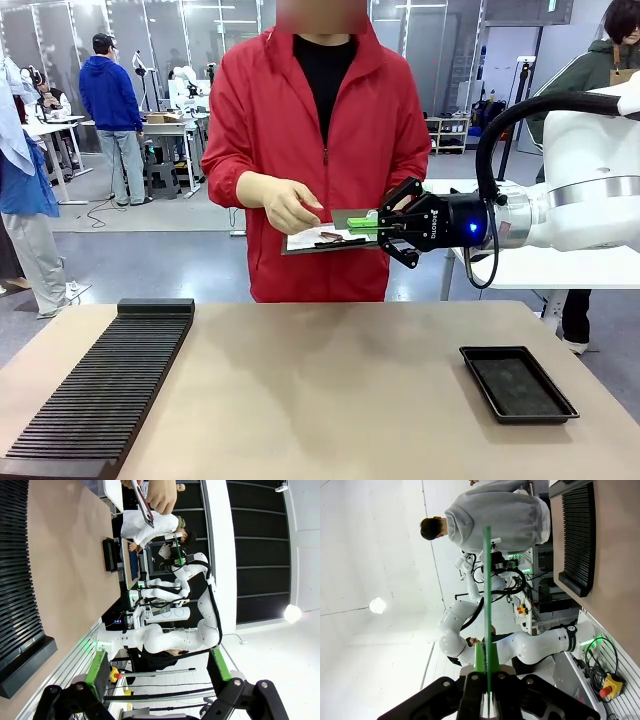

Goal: Inspect the PCB.
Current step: Place the Blank PCB in the ESD tray.

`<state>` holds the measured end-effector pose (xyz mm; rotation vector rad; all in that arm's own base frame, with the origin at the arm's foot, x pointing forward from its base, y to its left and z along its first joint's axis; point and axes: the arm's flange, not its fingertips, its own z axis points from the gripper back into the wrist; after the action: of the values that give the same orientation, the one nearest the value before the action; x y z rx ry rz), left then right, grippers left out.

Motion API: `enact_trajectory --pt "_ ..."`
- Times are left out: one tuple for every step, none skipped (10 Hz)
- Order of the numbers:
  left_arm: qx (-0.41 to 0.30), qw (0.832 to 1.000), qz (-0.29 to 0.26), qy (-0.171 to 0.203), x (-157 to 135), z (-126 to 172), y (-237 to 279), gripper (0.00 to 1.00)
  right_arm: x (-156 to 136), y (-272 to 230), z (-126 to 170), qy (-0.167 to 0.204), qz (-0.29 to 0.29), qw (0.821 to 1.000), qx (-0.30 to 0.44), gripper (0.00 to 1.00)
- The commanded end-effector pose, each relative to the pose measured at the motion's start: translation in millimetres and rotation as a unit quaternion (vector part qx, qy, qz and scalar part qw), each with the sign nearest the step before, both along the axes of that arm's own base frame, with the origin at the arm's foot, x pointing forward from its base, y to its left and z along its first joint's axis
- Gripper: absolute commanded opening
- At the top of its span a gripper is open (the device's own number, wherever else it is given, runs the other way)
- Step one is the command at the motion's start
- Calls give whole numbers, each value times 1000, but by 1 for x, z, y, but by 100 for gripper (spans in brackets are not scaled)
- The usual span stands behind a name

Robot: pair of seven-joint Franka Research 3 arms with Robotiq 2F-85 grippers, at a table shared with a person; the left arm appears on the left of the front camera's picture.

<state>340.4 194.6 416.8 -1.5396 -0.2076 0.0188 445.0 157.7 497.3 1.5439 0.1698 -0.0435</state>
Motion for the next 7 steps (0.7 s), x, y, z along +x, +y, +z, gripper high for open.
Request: enact_trajectory --pt "-6 1000 -4 0 -3 1 0 100 1 1 2 -2 -1 1000 0 0" --pt "-6 1000 -4 0 -3 1 0 100 1 1 2 -2 -1 1000 0 0" --pt "-6 1000 -4 0 -3 1 0 100 0 0 0 0 0 1000 0 3" --pt "-6 1000 -4 0 -3 1 0 100 3 -19 12 -18 -29 999 10 3" --pt "-6 1000 -4 0 -3 1 0 100 -8 -49 16 -37 -41 998 -2 3" --pt "-6 1000 -4 0 -3 1 0 100 -23 -78 17 -34 -52 998 -17 3" --pt "-6 1000 -4 0 -3 1 0 100 -34 -106 14 -43 -68 995 -52 3"
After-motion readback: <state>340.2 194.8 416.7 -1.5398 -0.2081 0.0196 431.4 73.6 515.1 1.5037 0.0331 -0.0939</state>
